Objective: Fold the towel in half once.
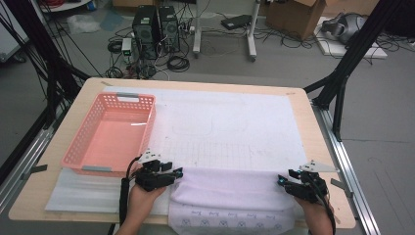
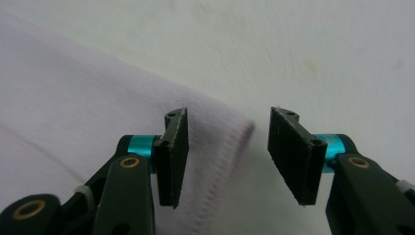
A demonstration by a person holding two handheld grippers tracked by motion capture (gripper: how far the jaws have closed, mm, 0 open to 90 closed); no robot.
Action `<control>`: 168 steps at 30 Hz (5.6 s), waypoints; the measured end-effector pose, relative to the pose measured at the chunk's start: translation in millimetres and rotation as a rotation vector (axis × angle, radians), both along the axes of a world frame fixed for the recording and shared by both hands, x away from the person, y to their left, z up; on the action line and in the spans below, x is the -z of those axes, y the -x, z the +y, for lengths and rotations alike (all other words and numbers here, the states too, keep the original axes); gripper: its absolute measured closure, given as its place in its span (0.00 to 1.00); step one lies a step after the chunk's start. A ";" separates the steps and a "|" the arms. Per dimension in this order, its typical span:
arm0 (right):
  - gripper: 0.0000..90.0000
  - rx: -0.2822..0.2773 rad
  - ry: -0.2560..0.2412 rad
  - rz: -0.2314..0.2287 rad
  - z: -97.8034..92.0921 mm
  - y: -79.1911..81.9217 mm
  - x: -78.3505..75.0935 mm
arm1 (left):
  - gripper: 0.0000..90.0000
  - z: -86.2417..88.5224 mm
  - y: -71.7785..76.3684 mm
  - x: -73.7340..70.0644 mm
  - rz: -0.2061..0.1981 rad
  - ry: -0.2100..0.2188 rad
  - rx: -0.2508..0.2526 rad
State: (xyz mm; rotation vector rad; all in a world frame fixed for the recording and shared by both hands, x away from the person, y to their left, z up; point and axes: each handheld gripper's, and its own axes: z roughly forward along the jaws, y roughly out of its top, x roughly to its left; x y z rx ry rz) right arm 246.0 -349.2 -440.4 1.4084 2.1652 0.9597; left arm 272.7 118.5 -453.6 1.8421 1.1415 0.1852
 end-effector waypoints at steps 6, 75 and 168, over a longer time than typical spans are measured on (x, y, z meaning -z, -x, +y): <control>0.63 -0.026 -0.037 0.012 -7.9 -0.4 3.5 | 0.56 -2.3 0.5 1.6 -0.005 0.018 0.075; 0.68 0.051 -0.106 -0.088 -5.6 -125.2 -39.7 | 0.64 -18.4 -97.9 -38.9 -0.155 0.012 -0.099; 0.81 -0.145 -0.100 -0.074 14.5 -9.7 -11.4 | 0.65 -13.0 -33.6 -17.2 -0.083 -0.090 0.010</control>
